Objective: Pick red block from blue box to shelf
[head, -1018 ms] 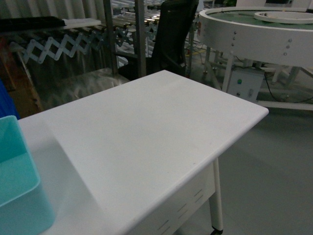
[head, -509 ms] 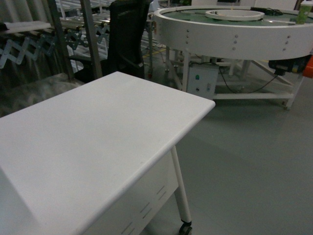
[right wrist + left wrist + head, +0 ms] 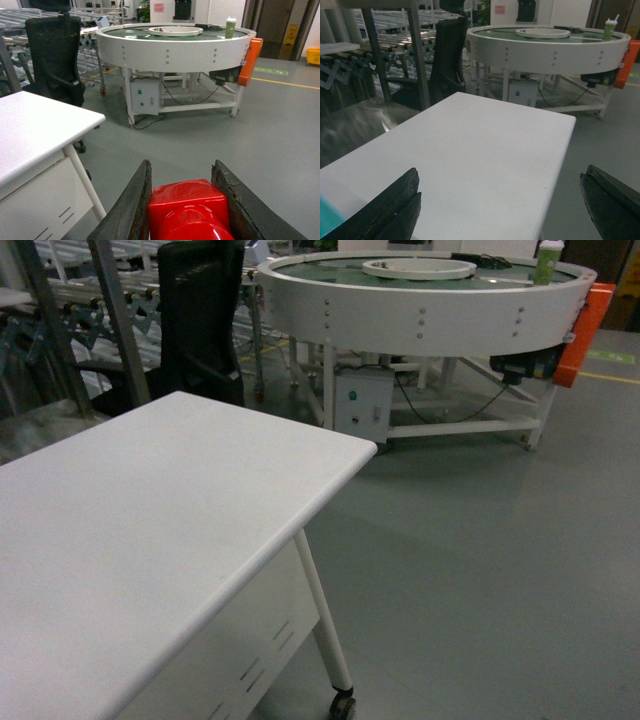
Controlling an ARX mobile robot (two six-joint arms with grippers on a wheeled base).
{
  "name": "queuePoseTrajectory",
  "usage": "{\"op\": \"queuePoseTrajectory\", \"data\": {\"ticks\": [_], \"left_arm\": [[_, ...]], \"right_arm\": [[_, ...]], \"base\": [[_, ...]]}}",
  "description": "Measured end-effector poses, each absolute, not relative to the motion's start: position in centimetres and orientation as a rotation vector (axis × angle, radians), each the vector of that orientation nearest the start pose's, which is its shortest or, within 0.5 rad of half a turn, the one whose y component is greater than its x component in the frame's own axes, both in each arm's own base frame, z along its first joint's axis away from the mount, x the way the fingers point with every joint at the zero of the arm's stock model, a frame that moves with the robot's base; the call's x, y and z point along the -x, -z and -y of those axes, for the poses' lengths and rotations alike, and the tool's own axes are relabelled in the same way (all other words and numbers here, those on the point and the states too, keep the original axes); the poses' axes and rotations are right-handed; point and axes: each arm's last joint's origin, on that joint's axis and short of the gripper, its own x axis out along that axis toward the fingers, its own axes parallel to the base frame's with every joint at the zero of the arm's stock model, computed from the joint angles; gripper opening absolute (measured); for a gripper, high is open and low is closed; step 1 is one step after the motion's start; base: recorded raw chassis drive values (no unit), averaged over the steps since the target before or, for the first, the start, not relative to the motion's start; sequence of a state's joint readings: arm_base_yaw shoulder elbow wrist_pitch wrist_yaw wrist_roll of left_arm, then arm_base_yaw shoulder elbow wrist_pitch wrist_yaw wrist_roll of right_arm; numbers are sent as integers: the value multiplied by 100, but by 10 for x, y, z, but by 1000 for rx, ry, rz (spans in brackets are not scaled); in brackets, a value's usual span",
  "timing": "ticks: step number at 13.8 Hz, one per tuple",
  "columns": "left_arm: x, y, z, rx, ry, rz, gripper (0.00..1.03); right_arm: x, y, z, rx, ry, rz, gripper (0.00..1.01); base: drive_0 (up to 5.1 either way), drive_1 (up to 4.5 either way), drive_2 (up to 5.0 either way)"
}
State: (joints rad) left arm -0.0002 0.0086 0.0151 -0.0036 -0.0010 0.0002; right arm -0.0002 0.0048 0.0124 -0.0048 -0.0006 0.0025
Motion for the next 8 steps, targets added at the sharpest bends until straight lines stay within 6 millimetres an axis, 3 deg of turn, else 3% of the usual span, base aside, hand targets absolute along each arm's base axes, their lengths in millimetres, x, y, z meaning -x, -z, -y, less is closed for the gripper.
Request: {"op": "queuePoseTrajectory", "data": {"ticks": [3, 8], "left_arm": [[-97, -168, 0, -1, 0, 3, 98], [-97, -168, 0, 0, 0, 3, 98]], "right_arm": [[-97, -167, 0, -2, 0, 3, 29], [-97, -167, 0, -3, 0, 3, 29]], "base": [[0, 0, 0], [-139, -139, -139]]}}
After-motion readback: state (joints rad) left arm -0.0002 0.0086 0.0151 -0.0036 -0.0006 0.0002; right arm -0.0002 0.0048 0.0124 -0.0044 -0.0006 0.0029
